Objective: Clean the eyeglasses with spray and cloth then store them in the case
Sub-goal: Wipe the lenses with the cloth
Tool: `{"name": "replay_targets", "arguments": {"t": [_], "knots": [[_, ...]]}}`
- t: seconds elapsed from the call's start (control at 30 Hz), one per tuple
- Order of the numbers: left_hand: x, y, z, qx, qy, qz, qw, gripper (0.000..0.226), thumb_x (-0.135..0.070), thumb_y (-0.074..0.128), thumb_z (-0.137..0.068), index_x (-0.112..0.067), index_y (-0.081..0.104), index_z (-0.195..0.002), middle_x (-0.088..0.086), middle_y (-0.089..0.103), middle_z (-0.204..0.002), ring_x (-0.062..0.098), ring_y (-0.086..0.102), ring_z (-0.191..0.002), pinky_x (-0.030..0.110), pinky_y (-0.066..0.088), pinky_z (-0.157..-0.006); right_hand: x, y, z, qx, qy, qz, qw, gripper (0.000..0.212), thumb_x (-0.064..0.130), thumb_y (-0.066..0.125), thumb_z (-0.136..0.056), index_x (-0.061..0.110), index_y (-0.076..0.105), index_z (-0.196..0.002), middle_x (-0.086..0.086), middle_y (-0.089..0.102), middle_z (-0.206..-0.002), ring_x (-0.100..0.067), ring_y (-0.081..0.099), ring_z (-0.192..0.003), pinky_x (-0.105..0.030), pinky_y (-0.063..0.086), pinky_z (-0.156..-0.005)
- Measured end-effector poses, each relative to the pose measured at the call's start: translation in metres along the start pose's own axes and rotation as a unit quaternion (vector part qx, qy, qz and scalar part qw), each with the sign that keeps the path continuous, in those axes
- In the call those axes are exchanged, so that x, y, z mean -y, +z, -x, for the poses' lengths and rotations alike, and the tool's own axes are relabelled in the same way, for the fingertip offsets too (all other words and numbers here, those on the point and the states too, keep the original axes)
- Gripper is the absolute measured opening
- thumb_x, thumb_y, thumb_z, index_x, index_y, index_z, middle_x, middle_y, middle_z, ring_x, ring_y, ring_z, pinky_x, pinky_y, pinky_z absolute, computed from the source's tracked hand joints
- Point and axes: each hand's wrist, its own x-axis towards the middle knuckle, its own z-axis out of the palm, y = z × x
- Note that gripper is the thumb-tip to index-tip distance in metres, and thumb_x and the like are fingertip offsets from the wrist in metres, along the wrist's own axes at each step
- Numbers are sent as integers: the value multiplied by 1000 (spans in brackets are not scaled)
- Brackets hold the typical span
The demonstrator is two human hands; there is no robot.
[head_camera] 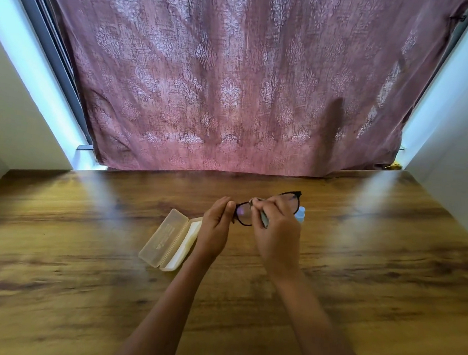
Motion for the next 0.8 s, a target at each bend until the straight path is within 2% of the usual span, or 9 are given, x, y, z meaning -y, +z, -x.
{"name": "replay_targets", "arguments": {"t": [0.07,0.17,0.23,0.3,0.4,0.57,0.63,0.7,0.8], "knots": [[2,0,-2,-8,22,-37,999,32,-33,37,-93,-17,51,-70,-10,48,-65,8,44,-66,31,38,-64,5,5,7,30,-31,-1,999,9,5,70,-79,2,69,-87,-4,61,-81,-10,58,-72,-13,44,-67],[3,-1,-5,-26,35,-79,996,36,-40,33,-91,-15,51,-73,-7,48,-66,16,46,-69,36,38,-66,4,7,20,67,-53,7,996,10,5,71,-77,4,68,-87,-3,59,-82,-6,51,-75,-13,40,-70],[1,-1,-6,-23,30,-55,998,40,-40,33,-91,-10,50,-70,-7,44,-66,13,43,-67,34,37,-65,-2,5,18,62,-36,16,997,9,4,72,-76,4,68,-83,-3,59,-79,-7,51,-71,-12,38,-68],[-1,-2,-7,-21,23,-42,999,33,-37,35,-91,-20,44,-65,-9,41,-64,6,39,-63,26,34,-62,-7,3,10,35,-11,17,999,7,4,72,-76,3,69,-82,-4,60,-79,-10,57,-67,-12,39,-67],[-4,-2,-8,-14,14,-47,999,29,-29,36,-93,-25,42,-66,-9,41,-64,9,40,-62,26,35,-59,-5,5,-2,7,2,0,1000,10,5,70,-78,1,69,-88,-5,62,-83,-9,58,-72,-11,42,-70],[-3,-3,-11,-5,-4,-20,1000,33,-15,37,-98,-23,43,-66,-8,40,-64,1,37,-59,17,33,-57,7,11,14,76,-53,-10,996,16,6,67,-81,1,67,-96,-4,59,-86,-9,57,-75,-15,47,-69],[0,-5,-11,-7,-8,-20,1000,32,-19,37,-98,-14,45,-67,-3,41,-65,6,39,-61,20,34,-58,3,8,18,96,-58,6,994,15,6,70,-79,3,68,-93,-3,59,-83,-8,56,-72,-12,44,-67],[3,-5,-11,-14,-6,-21,1000,35,-26,36,-95,-4,46,-70,1,42,-65,14,40,-62,24,34,-59,-4,4,13,82,-41,20,996,12,6,71,-78,3,69,-89,-3,60,-81,-8,57,-69,-11,43,-65],[1,-4,-11,-24,-12,-20,999,32,-28,36,-93,-13,44,-66,-2,41,-63,14,40,-62,23,34,-59,-7,3,-3,39,-5,5,999,11,6,69,-80,1,69,-89,-3,59,-80,-6,54,-70,-11,43,-64]]}}
